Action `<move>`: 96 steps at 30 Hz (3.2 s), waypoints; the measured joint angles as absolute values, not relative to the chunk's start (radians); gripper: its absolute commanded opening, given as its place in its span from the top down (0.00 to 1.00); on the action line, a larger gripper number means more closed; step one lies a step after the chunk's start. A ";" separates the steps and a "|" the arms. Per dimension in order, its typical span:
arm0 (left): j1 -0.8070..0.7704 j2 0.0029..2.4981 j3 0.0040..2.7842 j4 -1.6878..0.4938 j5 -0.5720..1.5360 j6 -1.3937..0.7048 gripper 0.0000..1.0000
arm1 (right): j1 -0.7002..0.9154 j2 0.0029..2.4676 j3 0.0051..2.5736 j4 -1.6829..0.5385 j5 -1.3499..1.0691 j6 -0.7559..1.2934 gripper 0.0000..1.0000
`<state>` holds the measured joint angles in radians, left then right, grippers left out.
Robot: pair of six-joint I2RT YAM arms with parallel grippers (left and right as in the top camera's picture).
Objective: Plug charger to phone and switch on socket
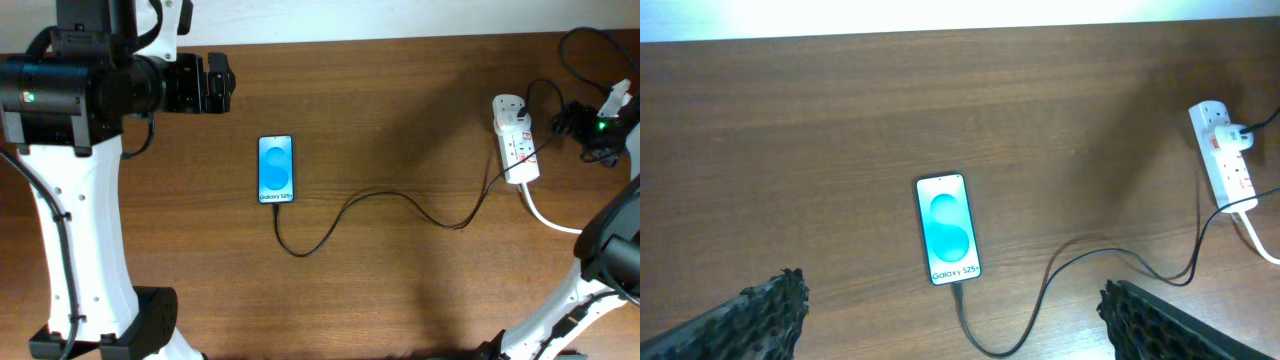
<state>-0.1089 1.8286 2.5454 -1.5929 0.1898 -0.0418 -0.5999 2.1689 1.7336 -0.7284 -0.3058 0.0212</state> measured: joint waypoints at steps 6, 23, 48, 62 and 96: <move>-0.109 1.829 2.545 -1.593 0.190 -0.042 0.01 | -0.566 2.212 1.734 -0.728 -0.283 -0.006 0.01; -0.109 1.829 2.545 -1.593 0.190 -0.042 0.01 | -0.546 2.239 1.734 -0.704 -0.232 -0.023 0.01; -0.109 1.829 2.545 -1.593 0.190 -0.042 0.01 | -0.504 2.263 1.748 -0.718 -0.159 0.026 0.01; -0.109 1.829 2.545 -1.593 0.190 -0.042 0.01 | -0.558 2.254 1.780 -0.875 -0.173 0.178 0.02; -0.109 1.829 2.545 -1.593 0.190 -0.042 0.01 | -0.233 1.171 1.819 -1.573 -0.443 -0.026 0.02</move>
<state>-0.1089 1.8286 2.5454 -1.5929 0.1898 -0.0418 -0.2325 1.1706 1.8191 -1.5730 -0.4431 -0.0261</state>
